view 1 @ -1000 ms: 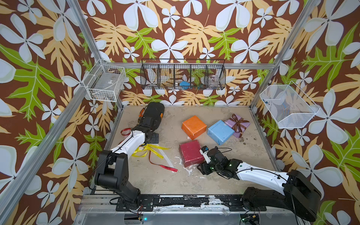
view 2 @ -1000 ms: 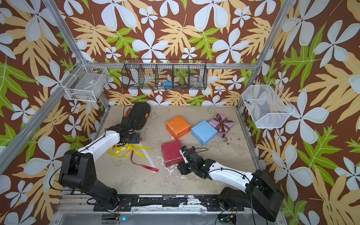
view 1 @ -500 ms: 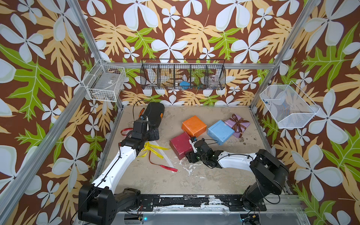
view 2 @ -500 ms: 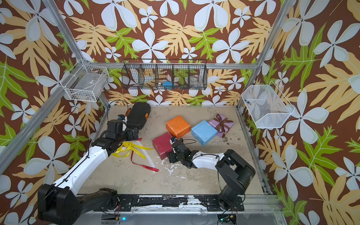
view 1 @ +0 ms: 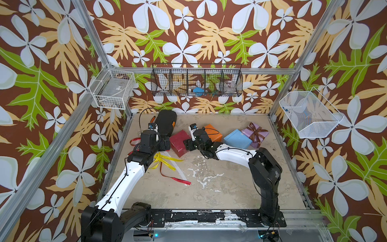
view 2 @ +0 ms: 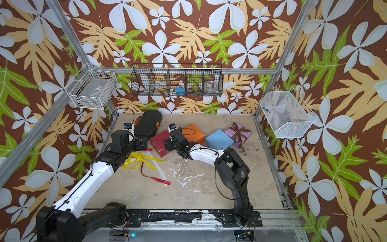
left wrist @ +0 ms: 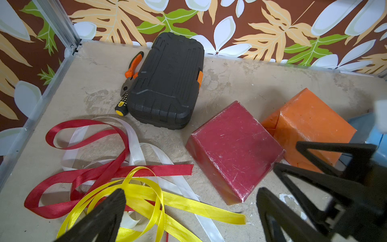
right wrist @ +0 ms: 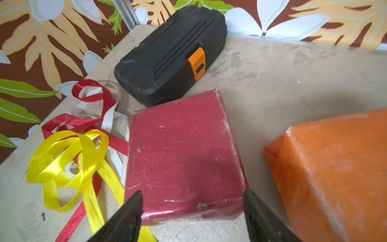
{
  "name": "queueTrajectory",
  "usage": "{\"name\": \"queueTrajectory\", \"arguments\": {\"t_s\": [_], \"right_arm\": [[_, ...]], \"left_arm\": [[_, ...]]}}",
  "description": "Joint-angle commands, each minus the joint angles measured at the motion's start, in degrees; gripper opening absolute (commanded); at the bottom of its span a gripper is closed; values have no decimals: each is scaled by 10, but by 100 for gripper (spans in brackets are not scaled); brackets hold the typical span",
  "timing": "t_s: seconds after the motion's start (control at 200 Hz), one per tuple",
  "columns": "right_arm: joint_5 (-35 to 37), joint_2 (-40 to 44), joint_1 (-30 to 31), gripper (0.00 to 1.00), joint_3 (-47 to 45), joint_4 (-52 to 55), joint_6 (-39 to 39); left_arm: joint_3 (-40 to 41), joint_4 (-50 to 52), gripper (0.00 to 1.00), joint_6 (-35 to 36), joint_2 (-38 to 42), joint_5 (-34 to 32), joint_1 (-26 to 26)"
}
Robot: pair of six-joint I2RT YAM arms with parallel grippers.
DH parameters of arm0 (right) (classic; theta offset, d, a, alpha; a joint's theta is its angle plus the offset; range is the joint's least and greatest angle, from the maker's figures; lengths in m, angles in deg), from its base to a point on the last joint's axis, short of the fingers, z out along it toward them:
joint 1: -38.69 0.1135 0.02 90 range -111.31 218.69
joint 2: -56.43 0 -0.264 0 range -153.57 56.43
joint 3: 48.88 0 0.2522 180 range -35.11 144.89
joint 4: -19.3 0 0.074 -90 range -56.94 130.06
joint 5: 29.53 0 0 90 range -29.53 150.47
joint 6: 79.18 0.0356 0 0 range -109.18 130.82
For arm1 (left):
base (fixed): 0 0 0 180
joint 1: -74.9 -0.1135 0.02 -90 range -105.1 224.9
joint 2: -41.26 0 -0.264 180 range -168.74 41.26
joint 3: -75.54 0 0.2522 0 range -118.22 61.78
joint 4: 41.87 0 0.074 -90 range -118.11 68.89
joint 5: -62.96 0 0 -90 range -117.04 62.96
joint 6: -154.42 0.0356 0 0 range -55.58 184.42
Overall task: Untie the ribbon bows on the gift boxes
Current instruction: Move the gift box to the center of the board.
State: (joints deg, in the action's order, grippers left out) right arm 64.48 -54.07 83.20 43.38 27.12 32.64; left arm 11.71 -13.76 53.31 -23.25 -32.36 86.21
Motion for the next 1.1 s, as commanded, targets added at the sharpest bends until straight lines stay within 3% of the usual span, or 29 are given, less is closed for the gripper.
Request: {"name": "queueTrajectory", "arguments": {"t_s": [0.0, 0.17, 0.35, 0.495, 0.616, 0.806, 0.951, 1.096], "right_arm": [[-18, 64, -14, 77, -33, 28, -20], [-25, 185, -81, 78, -119, 72, -20], [-10, 263, -168, 79, -189, 123, -36], [-31, 314, -261, 79, -266, 119, -8], [-129, 330, -344, 77, -331, 61, 30], [-201, 278, -376, 77, -347, -7, 37], [-177, 250, -378, 75, -334, 8, 43], [-114, 300, -379, 78, -354, 12, 26]], "left_arm": [[-2, -9, 100, 8, -3, 44, 0], [6, -37, 100, -45, 5, 126, 0], [71, -126, 100, -147, 30, 209, 16], [142, -228, 100, -212, 48, 192, 80], [143, -234, 100, -199, 15, 138, 137], [128, -235, 100, -161, -60, 132, 162], [129, -225, 100, -143, -61, 113, 161], [139, -224, 100, -138, -44, 92, 161]]}}
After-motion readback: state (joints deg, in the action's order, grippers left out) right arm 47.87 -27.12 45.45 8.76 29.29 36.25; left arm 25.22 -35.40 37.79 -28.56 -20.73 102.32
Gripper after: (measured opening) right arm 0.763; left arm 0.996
